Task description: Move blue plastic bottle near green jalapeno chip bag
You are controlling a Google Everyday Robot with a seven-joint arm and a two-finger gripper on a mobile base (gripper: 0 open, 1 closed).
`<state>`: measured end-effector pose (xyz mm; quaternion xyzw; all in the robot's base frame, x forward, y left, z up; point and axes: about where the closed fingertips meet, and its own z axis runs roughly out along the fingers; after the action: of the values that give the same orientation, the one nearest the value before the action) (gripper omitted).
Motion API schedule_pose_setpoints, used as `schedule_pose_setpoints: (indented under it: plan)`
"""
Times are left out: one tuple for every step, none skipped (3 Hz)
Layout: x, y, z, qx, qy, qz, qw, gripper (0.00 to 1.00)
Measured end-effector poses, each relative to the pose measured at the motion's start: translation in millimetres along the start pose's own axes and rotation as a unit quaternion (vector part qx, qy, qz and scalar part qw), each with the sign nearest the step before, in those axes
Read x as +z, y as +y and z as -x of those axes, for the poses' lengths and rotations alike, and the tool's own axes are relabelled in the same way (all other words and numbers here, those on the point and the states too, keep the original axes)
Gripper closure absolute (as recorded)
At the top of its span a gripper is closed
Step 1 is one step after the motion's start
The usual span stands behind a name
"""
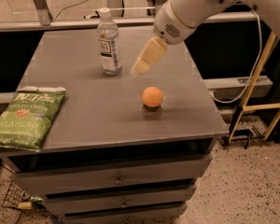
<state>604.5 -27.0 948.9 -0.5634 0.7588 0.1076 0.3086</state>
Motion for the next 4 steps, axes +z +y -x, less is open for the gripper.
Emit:
schedule_pose_setpoints:
  plan:
    - [37, -7, 17, 0.032, -0.042, -0.012, 0.9985, 0.0]
    - [65, -23, 39, 0.068, -0.11, -0.021, 0.9914, 0.0]
    - [73, -29, 59, 0.072, -0.153, -0.017, 0.9855, 0.0]
    - [80, -35, 84, 0.063, -0.191, -0.013, 0.9796, 0.0]
